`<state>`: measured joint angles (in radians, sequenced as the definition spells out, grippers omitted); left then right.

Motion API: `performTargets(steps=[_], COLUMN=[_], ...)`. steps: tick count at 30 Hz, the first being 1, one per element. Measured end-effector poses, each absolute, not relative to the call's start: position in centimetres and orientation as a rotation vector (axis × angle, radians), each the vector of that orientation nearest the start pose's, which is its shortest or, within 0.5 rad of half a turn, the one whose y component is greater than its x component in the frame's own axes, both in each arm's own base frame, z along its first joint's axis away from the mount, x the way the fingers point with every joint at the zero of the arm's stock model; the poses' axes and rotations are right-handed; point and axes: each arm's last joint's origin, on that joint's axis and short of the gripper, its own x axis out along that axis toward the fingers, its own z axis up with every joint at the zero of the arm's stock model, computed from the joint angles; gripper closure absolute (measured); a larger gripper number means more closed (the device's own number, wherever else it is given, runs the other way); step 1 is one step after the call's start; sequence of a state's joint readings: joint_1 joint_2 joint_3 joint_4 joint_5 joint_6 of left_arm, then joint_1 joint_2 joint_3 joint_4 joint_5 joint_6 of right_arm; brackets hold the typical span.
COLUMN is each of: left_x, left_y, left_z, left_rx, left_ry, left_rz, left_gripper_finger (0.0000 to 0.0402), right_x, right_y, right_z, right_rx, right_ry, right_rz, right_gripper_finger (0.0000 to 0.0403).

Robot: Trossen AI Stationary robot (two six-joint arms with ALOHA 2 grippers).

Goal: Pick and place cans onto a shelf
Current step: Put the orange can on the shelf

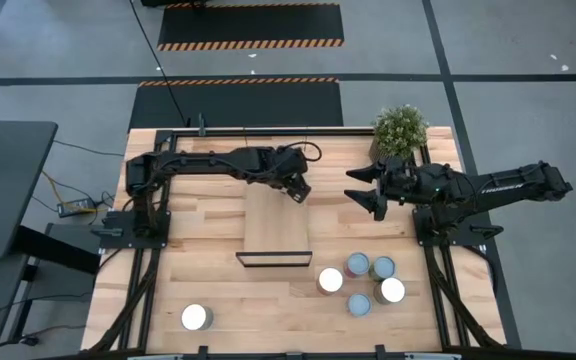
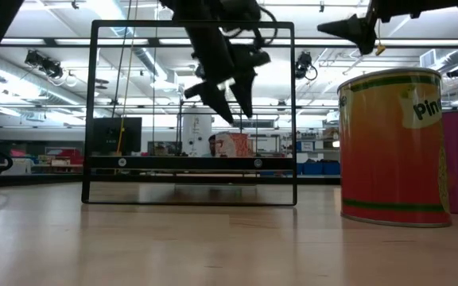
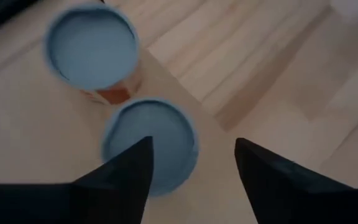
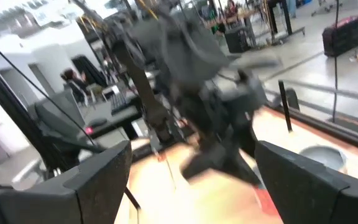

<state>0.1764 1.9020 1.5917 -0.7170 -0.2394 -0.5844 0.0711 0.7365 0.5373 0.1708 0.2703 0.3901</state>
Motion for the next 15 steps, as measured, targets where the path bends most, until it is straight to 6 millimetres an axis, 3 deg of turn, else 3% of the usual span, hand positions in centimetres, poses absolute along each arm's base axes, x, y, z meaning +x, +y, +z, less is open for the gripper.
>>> performTargets(steps=[8, 15], left_x=[37.8, 36.8], left_y=[7.7, 8.1], left_z=[28.1, 26.4], left_rx=[-0.293, -0.223], left_ry=[0.933, 1.046], left_rz=[0.629, 0.634], left_gripper_finger=[0.0204, 0.0242], right_x=[18.7, 20.1], right_y=[0.3, -0.1], right_z=[27.2, 26.0], right_rx=[0.358, 0.363], right_ry=[0.103, 0.156], right_rz=[-0.237, -0.225], right_gripper_finger=[0.0054, 0.0054])
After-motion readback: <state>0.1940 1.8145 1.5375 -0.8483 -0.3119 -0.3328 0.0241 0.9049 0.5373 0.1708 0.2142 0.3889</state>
